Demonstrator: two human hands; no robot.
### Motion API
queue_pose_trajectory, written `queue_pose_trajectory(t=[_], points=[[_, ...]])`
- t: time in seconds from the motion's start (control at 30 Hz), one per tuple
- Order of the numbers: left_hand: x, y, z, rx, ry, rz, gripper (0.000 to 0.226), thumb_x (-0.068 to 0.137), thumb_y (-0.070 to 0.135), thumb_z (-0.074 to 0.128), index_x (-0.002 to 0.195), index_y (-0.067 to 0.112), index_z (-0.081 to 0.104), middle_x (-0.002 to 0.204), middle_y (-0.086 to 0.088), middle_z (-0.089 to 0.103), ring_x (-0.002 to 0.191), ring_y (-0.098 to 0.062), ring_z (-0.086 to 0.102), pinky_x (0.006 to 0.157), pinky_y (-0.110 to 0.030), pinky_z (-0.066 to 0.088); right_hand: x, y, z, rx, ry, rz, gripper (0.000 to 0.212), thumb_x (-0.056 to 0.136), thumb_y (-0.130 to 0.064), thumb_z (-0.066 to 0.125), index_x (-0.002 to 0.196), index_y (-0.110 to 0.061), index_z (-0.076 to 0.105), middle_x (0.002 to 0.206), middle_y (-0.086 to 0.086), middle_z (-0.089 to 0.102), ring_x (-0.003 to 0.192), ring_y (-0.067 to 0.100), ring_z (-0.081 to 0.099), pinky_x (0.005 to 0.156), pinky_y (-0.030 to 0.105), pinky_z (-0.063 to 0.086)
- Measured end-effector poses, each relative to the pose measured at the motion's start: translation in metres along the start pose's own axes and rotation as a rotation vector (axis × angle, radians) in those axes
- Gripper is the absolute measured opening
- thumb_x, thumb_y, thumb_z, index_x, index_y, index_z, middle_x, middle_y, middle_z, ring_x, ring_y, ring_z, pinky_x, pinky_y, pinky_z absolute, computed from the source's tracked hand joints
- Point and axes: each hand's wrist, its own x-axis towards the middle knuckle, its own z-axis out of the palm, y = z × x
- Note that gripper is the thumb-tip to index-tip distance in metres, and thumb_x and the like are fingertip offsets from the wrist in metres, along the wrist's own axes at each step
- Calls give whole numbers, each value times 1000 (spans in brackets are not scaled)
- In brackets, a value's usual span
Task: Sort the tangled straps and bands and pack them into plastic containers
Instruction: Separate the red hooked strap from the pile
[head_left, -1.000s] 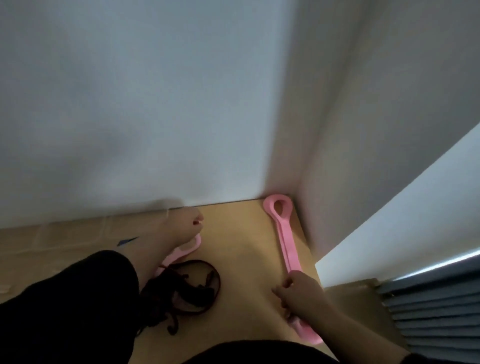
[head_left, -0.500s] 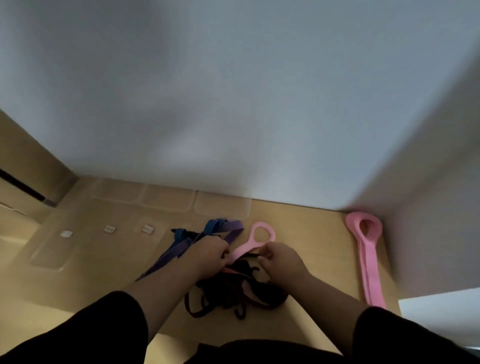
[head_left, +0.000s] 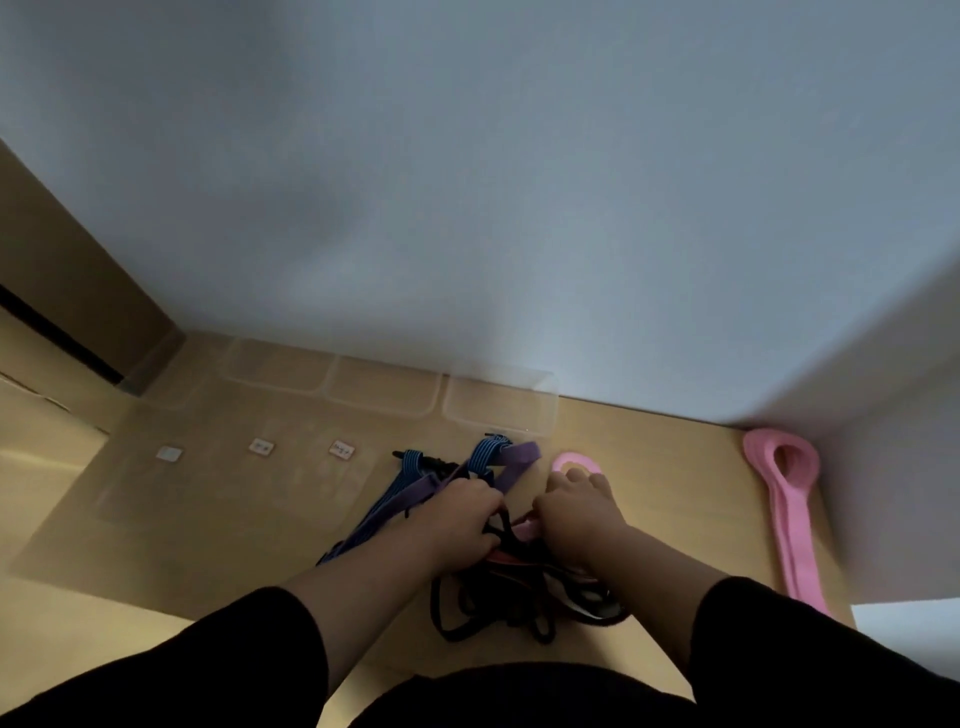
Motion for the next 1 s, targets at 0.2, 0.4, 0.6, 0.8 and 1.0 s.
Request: queue_pose_trajectory(t=[0.2,0.4,0.6,0.8,1.0], points=[[-2,8,-22,-176,141,145,42,86,40,69,124,24,61,123,7,57,116,-10,46,100,-26,36,-36,-4,-43,812,164,-8,15,86,-20,59,71,-20,61,74,-3,59,71,12,56,72,34,47],[8,11,-42,-128,119,226,13,88,52,62,95,43,55,103,9,50,100,-12,42,89,-33,42,-68,2,-83,1316,400,3,17,73,-12,49,72,3,58,57,4,51,49,13,47,51,25,39],[15,8,-64,-136,168,252,9,89,40,59,96,33,59,106,9,46,107,-11,36,96,-31,37,-94,8,-119,1442,595,-62,20,74,-14,48,74,6,53,60,22,51,51,19,40,49,25,34],[20,9,-93,-491,103,116,7,86,20,54,90,22,59,101,11,69,95,-11,65,84,-32,53,-121,29,-127,1429,716,-11,24,89,-15,60,65,-16,58,54,-2,50,51,11,42,55,29,41],[33,0,-133,-393,-81,238,35,79,46,74,89,26,46,82,8,49,70,-8,44,64,-27,34,-155,61,-88,1157,602,175,22,91,-31,72,76,-15,66,60,-11,55,58,5,47,61,26,39]])
